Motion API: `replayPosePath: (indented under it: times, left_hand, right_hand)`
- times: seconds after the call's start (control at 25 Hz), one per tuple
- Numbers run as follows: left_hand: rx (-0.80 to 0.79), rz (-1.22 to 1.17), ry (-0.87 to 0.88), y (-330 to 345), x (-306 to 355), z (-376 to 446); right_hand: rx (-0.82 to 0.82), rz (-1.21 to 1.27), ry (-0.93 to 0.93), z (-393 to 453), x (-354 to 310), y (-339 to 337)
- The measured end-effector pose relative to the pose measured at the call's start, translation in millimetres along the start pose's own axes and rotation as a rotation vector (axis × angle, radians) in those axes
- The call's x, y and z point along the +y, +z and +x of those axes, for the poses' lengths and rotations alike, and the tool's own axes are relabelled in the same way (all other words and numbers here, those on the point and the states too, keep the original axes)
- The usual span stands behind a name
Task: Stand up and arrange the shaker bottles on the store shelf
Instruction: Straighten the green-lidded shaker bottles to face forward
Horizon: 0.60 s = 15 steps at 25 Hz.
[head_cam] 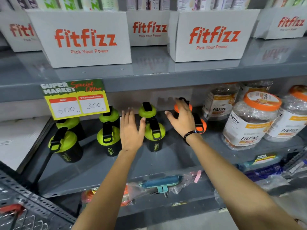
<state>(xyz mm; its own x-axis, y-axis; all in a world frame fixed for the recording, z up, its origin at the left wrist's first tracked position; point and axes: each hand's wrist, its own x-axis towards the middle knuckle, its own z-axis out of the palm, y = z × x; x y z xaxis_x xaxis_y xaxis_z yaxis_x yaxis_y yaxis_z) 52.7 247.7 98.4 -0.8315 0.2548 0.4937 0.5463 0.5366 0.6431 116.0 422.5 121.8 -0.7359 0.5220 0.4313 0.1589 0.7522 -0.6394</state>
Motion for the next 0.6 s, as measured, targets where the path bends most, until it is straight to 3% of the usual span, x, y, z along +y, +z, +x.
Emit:
replayPosePath:
  times: [0.16,0.28,0.44,0.6]
  left_hand:
    - [0.157,0.164,0.021,-54,-49,13]
    - [0.177,0.261,-0.103,-101,-94,18]
    - [-0.03,0.351,-0.371,-157,-151,24]
    - [-0.342,0.295,-0.474,-180,-191,26]
  right_hand:
    - [-0.171,-0.023,-0.15,-9,-51,45]
    - [-0.304,-0.053,-0.187,-20,-86,74]
    - [-0.478,-0.078,-0.191,-43,-125,116]
    - [-0.537,0.06,0.048,-58,-151,147]
